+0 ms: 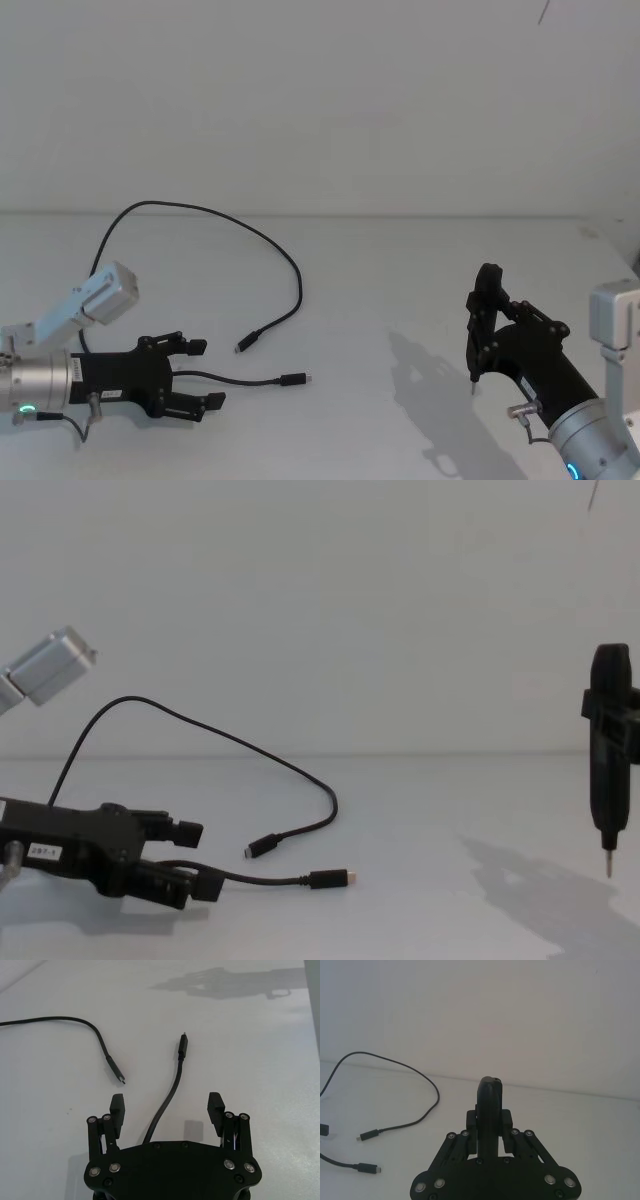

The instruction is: Pick up the data cable with the one hand.

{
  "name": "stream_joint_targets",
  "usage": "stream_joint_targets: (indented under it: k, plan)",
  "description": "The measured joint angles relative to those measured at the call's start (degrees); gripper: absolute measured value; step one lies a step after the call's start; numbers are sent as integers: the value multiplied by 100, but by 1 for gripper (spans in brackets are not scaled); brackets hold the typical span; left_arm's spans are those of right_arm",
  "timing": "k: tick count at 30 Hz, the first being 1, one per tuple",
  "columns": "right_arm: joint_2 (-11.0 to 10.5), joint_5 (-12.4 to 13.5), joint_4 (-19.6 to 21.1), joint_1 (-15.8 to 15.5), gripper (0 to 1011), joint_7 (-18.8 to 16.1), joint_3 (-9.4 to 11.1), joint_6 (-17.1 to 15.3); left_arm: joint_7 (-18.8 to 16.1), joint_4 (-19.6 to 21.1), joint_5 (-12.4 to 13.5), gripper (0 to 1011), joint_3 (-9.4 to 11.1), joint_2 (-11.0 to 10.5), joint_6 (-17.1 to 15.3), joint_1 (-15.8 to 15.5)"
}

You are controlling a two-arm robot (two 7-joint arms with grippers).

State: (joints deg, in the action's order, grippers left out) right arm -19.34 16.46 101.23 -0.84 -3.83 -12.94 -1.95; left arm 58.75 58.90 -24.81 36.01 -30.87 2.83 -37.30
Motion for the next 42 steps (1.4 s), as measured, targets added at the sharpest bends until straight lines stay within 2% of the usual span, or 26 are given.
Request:
stream_joint_targets:
  k: [11,17,26,29,32,33,35,39,42]
  plan:
    - [0,0,0,0,279,0,0,0,-150,-157,90,1003,104,45,32,-56]
    - [0,0,0,0,279,0,0,0,-222,-236,131,912,139,87,49,-85]
    - [0,0,0,0,279,0,0,0,-244,-436,164,662,184,207,107,-167]
    - [0,0,0,0,279,0,0,0,-239,-516,171,536,194,255,135,-201]
    - [0,0,0,0,279,0,0,0,-233,-565,174,476,199,284,148,-221]
    - [0,0,0,0,279,0,0,0,-227,-592,175,416,201,298,157,-230]
    - [0,0,0,0,279,0,0,0,-223,-615,178,382,204,312,167,-239]
    - [0,0,0,0,279,0,0,0,-207,-667,179,223,209,341,180,-260]
    - [0,0,0,0,279,0,0,0,-203,-672,179,180,209,350,185,-263]
